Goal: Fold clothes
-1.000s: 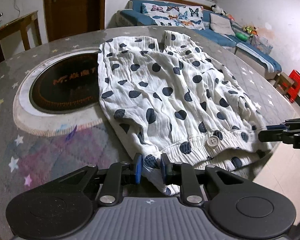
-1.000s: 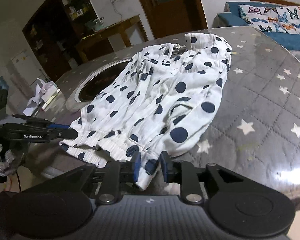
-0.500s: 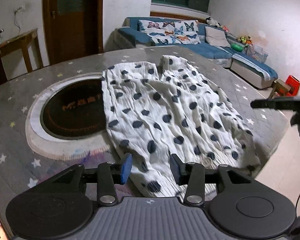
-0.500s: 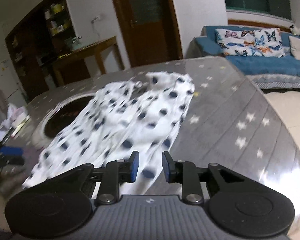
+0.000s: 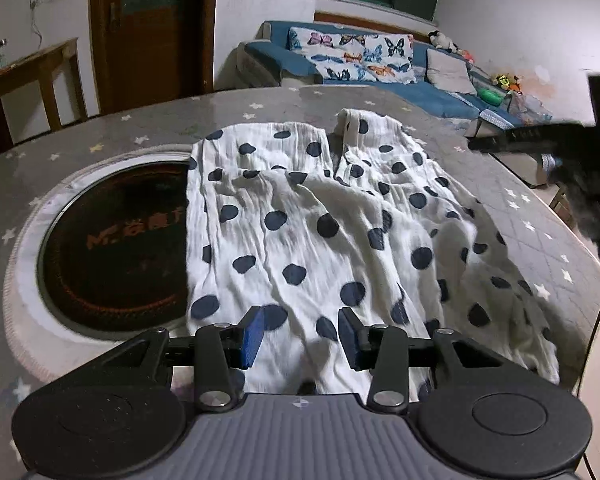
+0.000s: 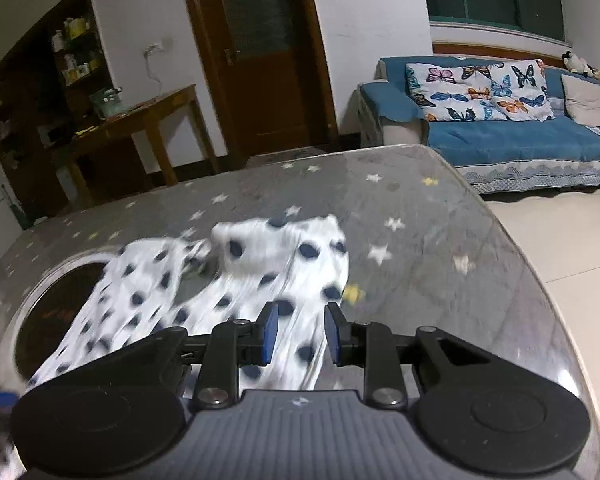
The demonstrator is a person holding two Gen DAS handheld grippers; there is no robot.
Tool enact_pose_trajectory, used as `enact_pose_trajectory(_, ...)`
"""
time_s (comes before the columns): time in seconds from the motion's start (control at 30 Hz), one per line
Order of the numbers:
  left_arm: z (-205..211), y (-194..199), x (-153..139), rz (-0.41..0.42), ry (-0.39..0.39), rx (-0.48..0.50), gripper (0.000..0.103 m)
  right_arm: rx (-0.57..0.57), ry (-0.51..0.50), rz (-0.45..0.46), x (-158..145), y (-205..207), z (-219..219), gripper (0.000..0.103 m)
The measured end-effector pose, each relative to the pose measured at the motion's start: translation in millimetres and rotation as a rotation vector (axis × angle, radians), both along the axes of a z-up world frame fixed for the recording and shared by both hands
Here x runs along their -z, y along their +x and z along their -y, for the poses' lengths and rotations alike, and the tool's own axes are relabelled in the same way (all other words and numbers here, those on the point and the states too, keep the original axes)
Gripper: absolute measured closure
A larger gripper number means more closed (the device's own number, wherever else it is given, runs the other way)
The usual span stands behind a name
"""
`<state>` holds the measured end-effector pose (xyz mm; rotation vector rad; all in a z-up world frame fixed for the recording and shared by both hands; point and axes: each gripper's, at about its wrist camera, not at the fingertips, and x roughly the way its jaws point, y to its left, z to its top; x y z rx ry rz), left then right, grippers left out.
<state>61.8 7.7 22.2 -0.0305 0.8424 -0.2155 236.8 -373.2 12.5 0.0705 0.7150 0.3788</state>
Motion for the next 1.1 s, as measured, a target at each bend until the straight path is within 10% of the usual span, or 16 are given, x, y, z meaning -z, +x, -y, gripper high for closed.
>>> enact_pose_trajectory(0.53, 2.6, 37.5, 19.3, -0.066, 0.007, 0.018, 0.058, -0.044, -0.014, -0.078, 48.5, 142.2, -41.1, 0.071)
enact_pose_trajectory(1.1, 0.6, 42.9, 22.8, -0.060, 0.006, 0.018, 0.058, 0.145, -0.271, -0.020, 51.6, 145.3, -38.5, 0.079)
